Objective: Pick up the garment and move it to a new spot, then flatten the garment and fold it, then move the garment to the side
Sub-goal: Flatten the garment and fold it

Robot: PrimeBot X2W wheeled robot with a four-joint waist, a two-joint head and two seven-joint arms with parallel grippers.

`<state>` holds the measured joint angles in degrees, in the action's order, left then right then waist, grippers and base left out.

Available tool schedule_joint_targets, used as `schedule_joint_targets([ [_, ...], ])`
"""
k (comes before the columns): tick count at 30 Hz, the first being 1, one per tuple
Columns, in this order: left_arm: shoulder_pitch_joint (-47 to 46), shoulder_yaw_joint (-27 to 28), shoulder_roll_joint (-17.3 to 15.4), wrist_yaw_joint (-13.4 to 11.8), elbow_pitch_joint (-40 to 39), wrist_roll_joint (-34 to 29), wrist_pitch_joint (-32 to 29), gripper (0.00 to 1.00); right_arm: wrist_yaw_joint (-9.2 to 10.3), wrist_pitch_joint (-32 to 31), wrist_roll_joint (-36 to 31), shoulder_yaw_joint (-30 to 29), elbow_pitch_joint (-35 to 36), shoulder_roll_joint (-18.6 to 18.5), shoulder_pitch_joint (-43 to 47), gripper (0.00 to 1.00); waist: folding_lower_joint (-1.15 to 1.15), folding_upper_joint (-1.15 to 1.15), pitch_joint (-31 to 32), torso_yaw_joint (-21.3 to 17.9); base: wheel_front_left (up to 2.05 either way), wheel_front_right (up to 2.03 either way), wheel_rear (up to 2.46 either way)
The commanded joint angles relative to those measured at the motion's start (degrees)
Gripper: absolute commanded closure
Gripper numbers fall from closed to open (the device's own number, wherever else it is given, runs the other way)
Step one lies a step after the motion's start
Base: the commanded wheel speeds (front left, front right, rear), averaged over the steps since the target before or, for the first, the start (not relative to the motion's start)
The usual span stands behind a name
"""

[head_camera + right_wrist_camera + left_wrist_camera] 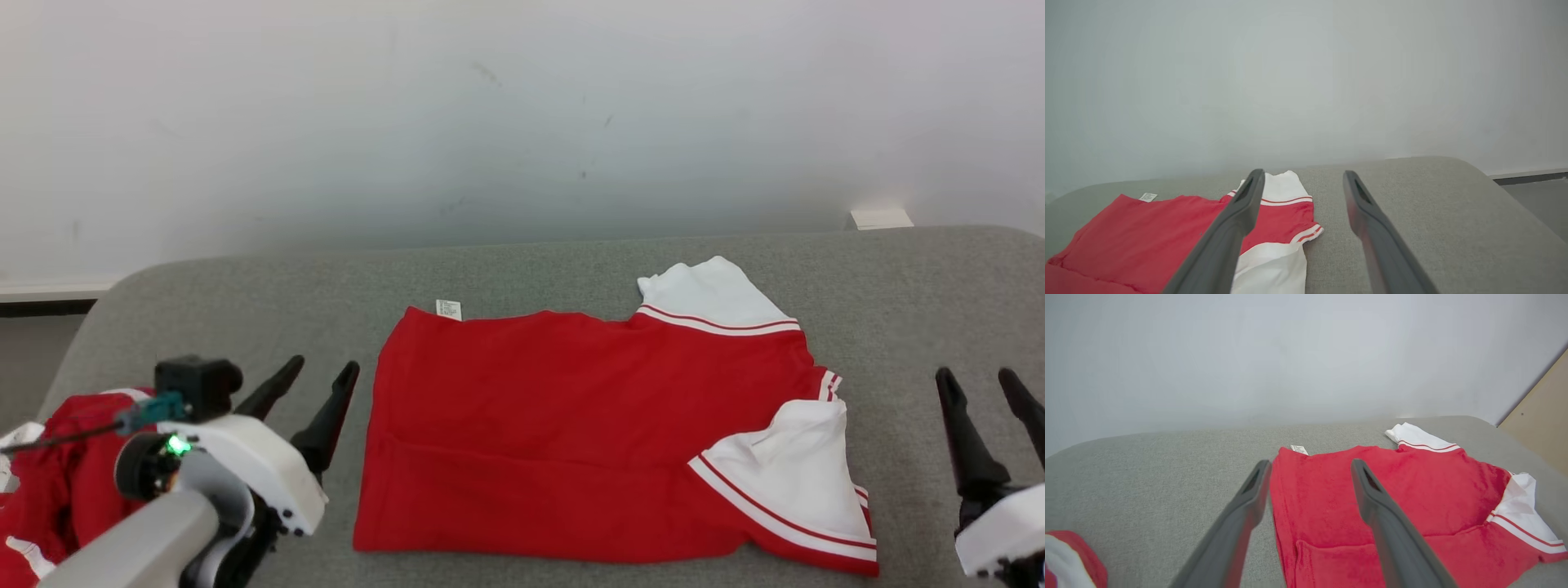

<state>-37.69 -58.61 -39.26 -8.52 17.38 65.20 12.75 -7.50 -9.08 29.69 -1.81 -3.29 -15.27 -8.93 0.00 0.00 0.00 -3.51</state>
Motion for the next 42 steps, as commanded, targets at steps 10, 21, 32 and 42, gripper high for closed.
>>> schedule_joint_targets([
  [10,19.5,11.85,3.94,-8.04,-9.53,-8.06,2.37,0.0,0.02,2.21,-6.42,-5.57,1.84,7.33,13.38,0.0,0.0,0.0,-1.21,0.25,0.0,0.0,0.0],
  [21,23.29,12.83,11.55,-0.68,0.44,-14.49,2.34,0.0,0.02,4.68,-1.11,-0.5,-14.53,5.58,8.36,0.0,0.0,0.0,-2.69,0.22,0.0,0.0,0.0],
  [32,18.16,11.73,14.92,2.68,13.37,-12.96,-0.84,0.0,0.03,4.23,4.64,9.16,-29.44,3.79,-0.1,0.0,0.0,0.0,-4.44,-0.29,0.0,0.0,0.0],
  [42,16.44,9.81,15.44,3.63,15.6,-13.21,-4.78,1.0,0.01,5.25,9.11,16.08,-34.44,2.98,-2.64,1.0,0.0,0.0,-4.08,-0.01,0.0,0.0,0.0],
])
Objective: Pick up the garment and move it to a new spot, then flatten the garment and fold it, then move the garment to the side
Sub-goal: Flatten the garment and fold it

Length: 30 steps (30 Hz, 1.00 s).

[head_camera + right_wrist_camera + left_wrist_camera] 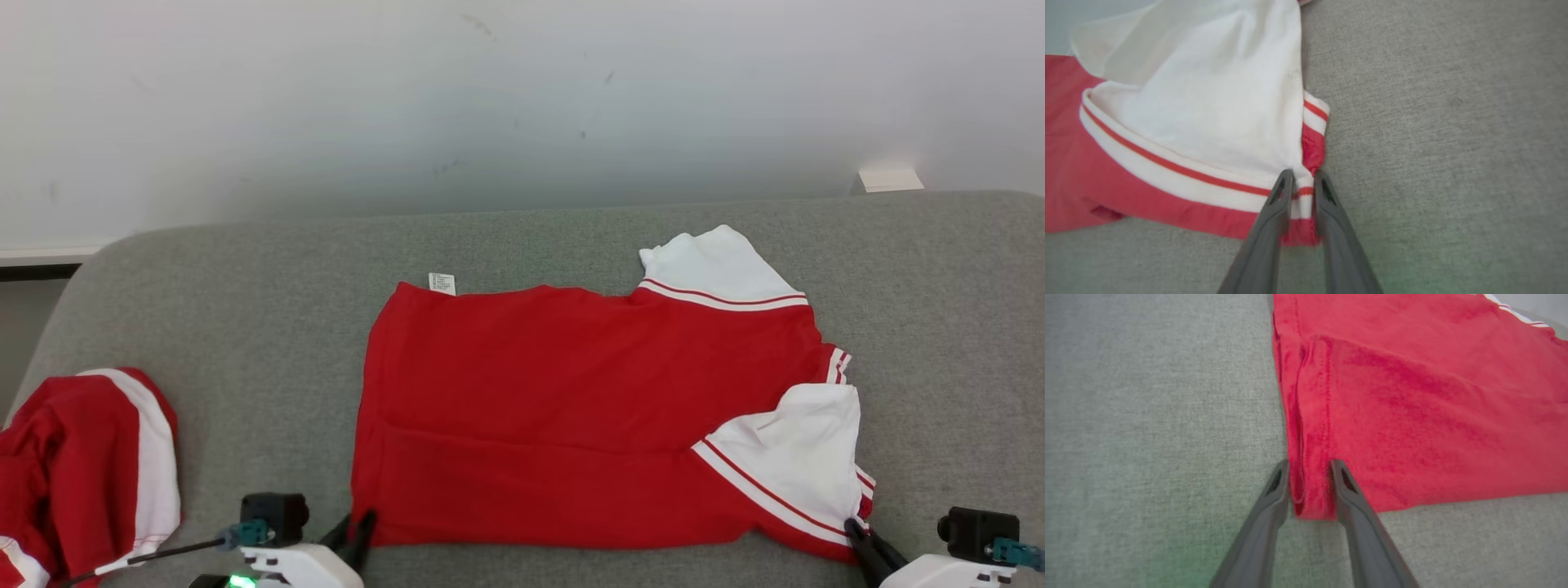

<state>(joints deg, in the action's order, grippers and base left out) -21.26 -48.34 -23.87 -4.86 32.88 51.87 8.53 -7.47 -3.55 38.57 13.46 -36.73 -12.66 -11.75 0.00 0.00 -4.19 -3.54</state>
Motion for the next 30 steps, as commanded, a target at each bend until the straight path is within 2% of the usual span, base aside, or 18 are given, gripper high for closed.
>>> schedule_joint_targets([
  [1,-0.15,-0.57,-0.1,-0.14,-0.28,-0.11,-0.6,1.0,-0.03,0.26,0.49,1.05,-1.02,-0.12,-0.12,1.0,0.0,0.0,0.19,0.02,0.0,0.0,0.0],
  [7,0.07,-1.03,-1.94,-1.63,-4.32,-0.42,-2.84,1.0,-0.03,0.98,2.82,2.19,2.28,-2.91,-0.47,1.0,0.0,0.0,1.24,0.17,0.0,0.0,0.0],
  [10,0.75,-1.46,-3.73,-2.54,-7.98,-0.4,-5.38,1.0,-0.02,0.3,5.3,0.76,6.0,-5.21,1.59,1.0,0.0,0.0,2.11,0.67,0.0,0.0,0.0],
  [15,2.9,-2.05,-8.23,-4.84,-16.06,0.94,-11.32,1.0,-0.02,-7.88,11.4,-0.39,15.9,-9.9,7.09,1.0,0.0,0.0,2.77,1.03,0.0,0.0,0.0],
  [19,5.56,-2.57,-11.7,-7.46,-23.03,2.09,-16.15,1.0,-0.02,-14.23,13.23,-3.32,22.38,-12.79,12.61,1.0,0.0,0.0,3.01,1.11,0.0,0.0,0.0],
  [24,9.41,-2.89,-15.18,-11.11,-30.23,4.07,-20.25,1.0,-0.01,-20.47,13.58,-9.04,27.76,-12.74,19.09,1.0,0.0,0.0,3.28,1.17,0.0,0.0,0.0],
  [29,11.87,-3.53,-16.88,-13.02,-34.64,5.25,-23.02,1.0,0.0,-25.06,11.19,-13.78,30.62,-9.7,23.36,1.0,0.0,0.0,3.08,1.25,0.0,0.0,0.0],
  [30,12.01,-3.61,-16.92,-13.37,-35.08,5.3,-23.17,0.96,0.0,-25.82,10.21,-14.57,30.74,-8.99,23.79,0.76,0.0,0.0,2.98,1.23,0.0,0.0,0.0],
])
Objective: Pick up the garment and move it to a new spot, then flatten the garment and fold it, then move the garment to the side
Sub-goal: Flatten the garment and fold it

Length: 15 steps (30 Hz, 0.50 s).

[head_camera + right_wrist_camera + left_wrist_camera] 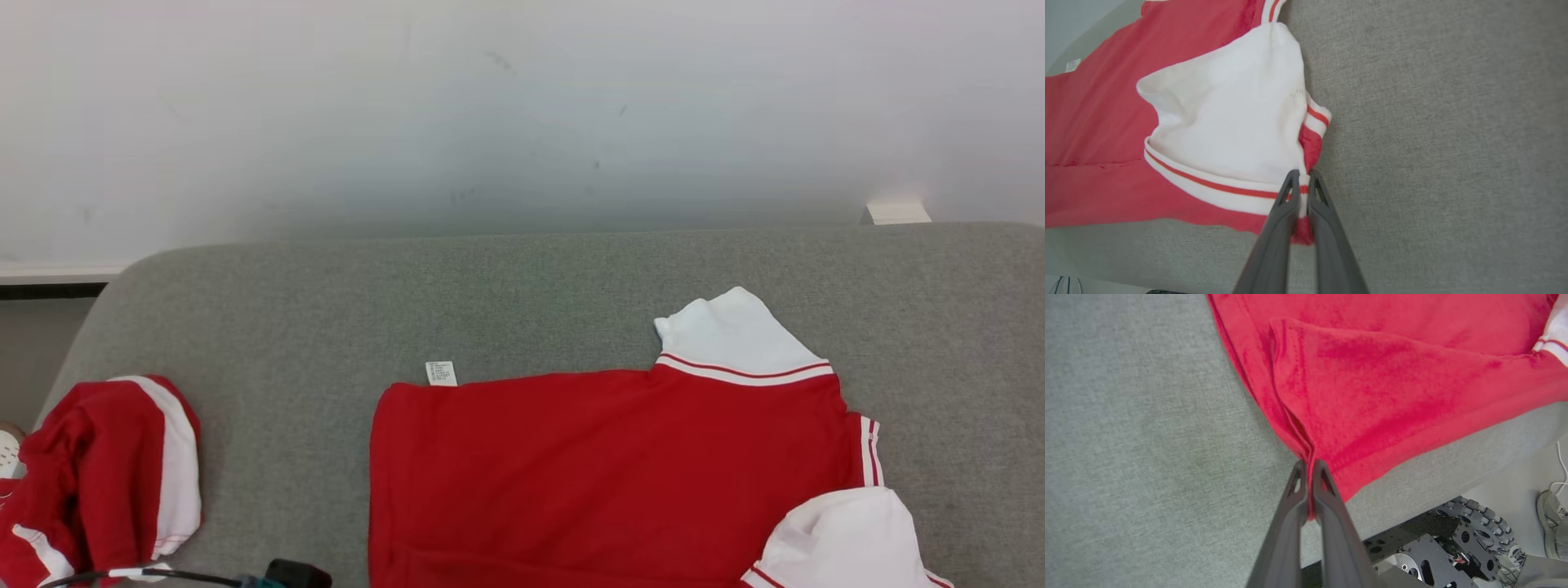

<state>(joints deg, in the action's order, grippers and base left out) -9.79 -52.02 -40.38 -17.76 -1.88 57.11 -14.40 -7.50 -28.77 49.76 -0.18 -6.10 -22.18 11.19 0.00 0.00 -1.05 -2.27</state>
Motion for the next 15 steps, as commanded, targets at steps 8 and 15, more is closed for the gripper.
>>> schedule_joint_targets([
  [8,-0.09,0.0,-0.01,-0.75,-0.45,-0.02,-0.58,0.0,0.01,-3.69,-6.98,-4.61,2.22,5.62,-0.13,0.0,0.0,0.0,-0.4,-0.33,0.0,0.0,0.0],
  [15,-3.06,1.6,-1.7,-1.28,-1.56,-1.82,0.34,0.0,0.01,-4.95,-10.13,-6.92,7.41,7.03,-1.94,0.0,0.0,0.0,0.26,-0.64,0.0,0.0,0.0],
])
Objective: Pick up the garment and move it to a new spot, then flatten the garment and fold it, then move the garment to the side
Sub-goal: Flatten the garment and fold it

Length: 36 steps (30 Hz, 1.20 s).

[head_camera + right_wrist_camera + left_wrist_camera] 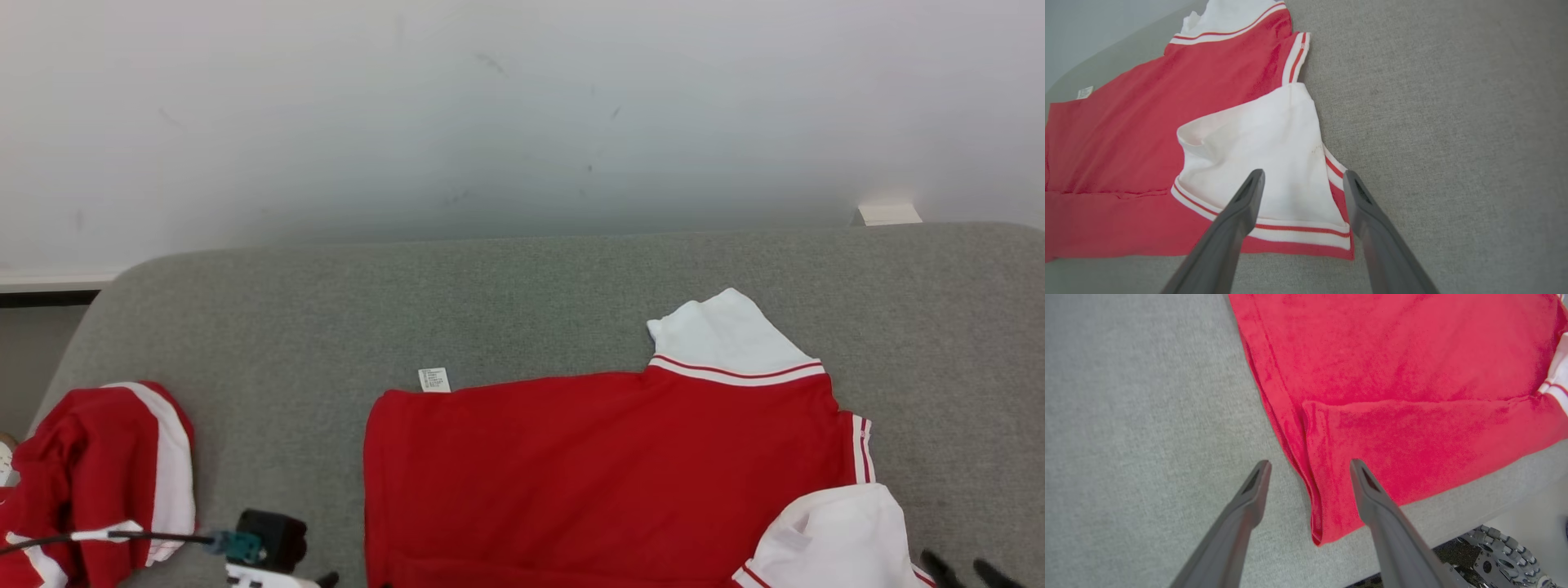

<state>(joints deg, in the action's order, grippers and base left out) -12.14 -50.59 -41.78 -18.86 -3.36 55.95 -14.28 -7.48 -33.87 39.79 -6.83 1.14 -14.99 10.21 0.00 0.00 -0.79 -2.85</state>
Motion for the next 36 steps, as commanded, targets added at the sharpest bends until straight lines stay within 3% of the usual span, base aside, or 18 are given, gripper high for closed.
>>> schedule_joint_targets([
  [1,-1.2,0.8,-0.58,-0.36,-0.08,-0.8,0.78,0.0,-0.01,0.6,-0.47,-0.59,1.08,-0.21,-2.01,0.0,0.0,0.0,-0.08,-0.24,0.0,0.0,0.0],
  [6,-5.41,3.56,0.27,-0.94,1.44,-3.35,4.75,0.0,-0.01,2.79,-2.49,-0.05,2.96,-0.28,-9.12,0.0,0.0,0.0,-2.2,-0.42,0.0,0.0,0.0],
  [15,-17.71,4.51,4.58,2.51,9.27,-6.62,5.47,0.0,-0.01,6.59,-3.31,5.18,-2.66,-3.53,-30.1,0.0,0.0,0.0,-12.8,0.97,0.0,0.0,0.0],
  [25,-26.21,3.12,7.15,5.53,11.28,-9.36,4.32,0.0,-0.01,10.39,-4.76,13.69,-17.75,-7.87,-49.09,0.0,0.0,0.0,-20.59,5.21,0.0,0.0,0.0],
  [36,-30.64,1.45,8.41,6.29,6.54,-11.47,2.23,0.0,0.0,10.79,-1.57,24.45,-35.67,-10.91,-62.99,0.0,0.0,0.0,-25.28,9.27,0.0,0.0,0.0],
])
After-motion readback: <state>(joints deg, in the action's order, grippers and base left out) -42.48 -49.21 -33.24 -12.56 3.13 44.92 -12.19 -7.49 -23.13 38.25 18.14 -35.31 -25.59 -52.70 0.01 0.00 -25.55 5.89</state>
